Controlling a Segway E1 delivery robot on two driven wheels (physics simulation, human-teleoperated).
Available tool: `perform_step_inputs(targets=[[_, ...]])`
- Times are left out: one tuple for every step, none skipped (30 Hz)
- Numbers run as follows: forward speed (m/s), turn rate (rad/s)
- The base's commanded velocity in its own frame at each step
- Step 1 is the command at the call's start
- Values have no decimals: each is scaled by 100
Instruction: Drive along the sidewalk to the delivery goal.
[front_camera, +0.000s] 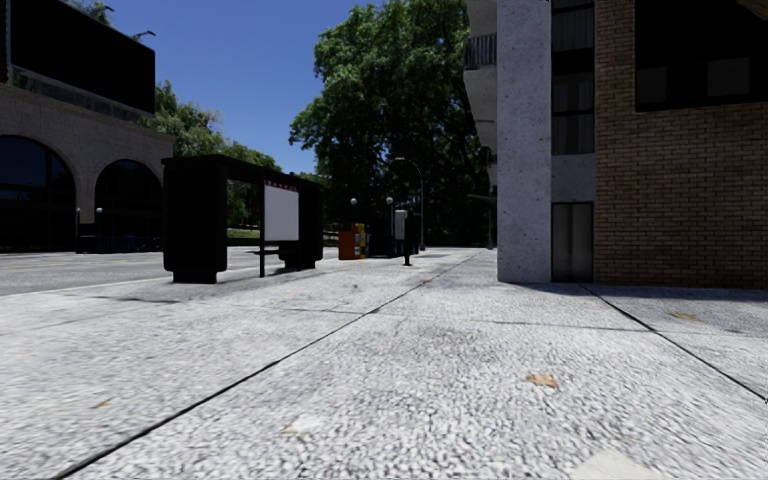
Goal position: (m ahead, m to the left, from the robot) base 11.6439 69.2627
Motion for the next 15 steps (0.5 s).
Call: perform_step_inputs(targets=[[200,0],[200,0],[200,0],[200,0],[200,0],[200,0],[200,0],[200,0],[200,0],[200,0],[200,0],[200,0],[200,0],[200,0],[200,0]])
